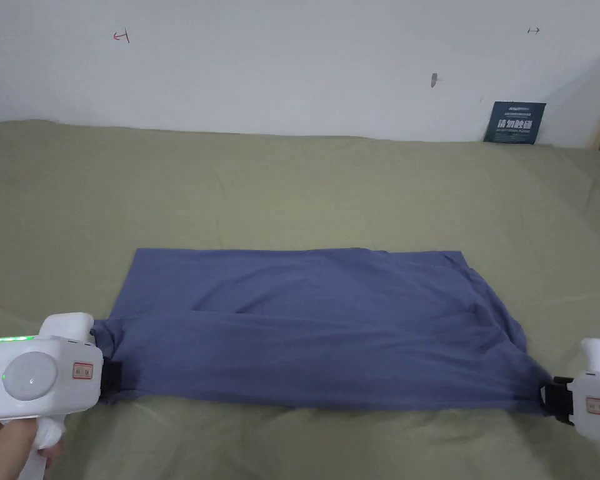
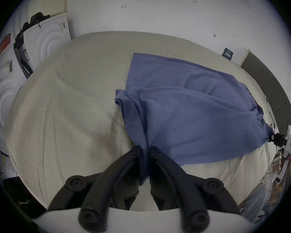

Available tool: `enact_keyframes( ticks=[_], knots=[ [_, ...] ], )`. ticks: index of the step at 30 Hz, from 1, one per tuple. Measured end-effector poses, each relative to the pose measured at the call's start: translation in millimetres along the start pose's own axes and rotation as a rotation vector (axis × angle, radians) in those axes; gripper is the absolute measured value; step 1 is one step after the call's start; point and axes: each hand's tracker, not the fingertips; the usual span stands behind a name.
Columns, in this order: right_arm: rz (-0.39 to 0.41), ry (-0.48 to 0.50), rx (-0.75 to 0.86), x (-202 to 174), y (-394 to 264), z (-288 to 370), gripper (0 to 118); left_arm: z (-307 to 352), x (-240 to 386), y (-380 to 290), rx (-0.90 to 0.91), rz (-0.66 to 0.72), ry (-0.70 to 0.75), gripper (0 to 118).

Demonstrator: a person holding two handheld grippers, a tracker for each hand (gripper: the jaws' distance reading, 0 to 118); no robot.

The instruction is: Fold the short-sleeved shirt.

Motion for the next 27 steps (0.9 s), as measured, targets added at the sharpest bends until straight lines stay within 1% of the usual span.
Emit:
enact_keyframes(
  ticks=[4,7,11,14,19,22,23,24,25,26,27],
  knots=[
    [0.012,0.008,0.036,-0.4,-5.4,30.0,6,19.4,2.3,-6.3,0.017,-0.019,0.002,11],
    [0.025,0.021,0.048,2.0,-21.2,53.7,6,34.6,0.9,-20.8,0.026,-0.067,0.042,11],
    [0.031,0.047,0.037,7.5,-54.4,79.7,5,60.5,-14.1,-49.8,0.019,-0.052,0.024,11],
    [0.039,0.053,0.026,2.1,-83.1,96.1,6,73.5,-24.7,-71.2,0.017,-0.042,0.026,11],
    [0.043,0.051,-0.004,-1.9,-106.5,95.7,6,77.1,-38.9,-86.2,-0.019,-0.028,0.008,11],
    [0.067,0.038,-0.009,-5.7,-109.0,90.6,6,77.8,-37.1,-87.1,-0.018,-0.024,0.007,11],
    [0.069,0.038,-0.01,-6.3,-107.4,89.6,12,77.3,-36.6,-86.5,-0.017,-0.031,0.006,13],
    [0.068,0.04,-0.009,-6.6,-104.9,90.0,48,76.6,-35.1,-85.2,-0.015,-0.044,0.007,43],
    [0.067,0.042,-0.007,-7.6,-102.0,91.9,94,78.1,-32.2,-83.7,-0.006,-0.083,0.028,84],
    [0.073,0.035,-0.01,-8.3,-96.8,91.7,118,78.0,-31.3,-82.2,0.023,-0.128,0.065,117],
    [0.075,0.04,-0.018,-8.1,-91.7,90.6,111,77.0,-31.4,-79.7,0.033,-0.139,0.081,117]
  ],
)
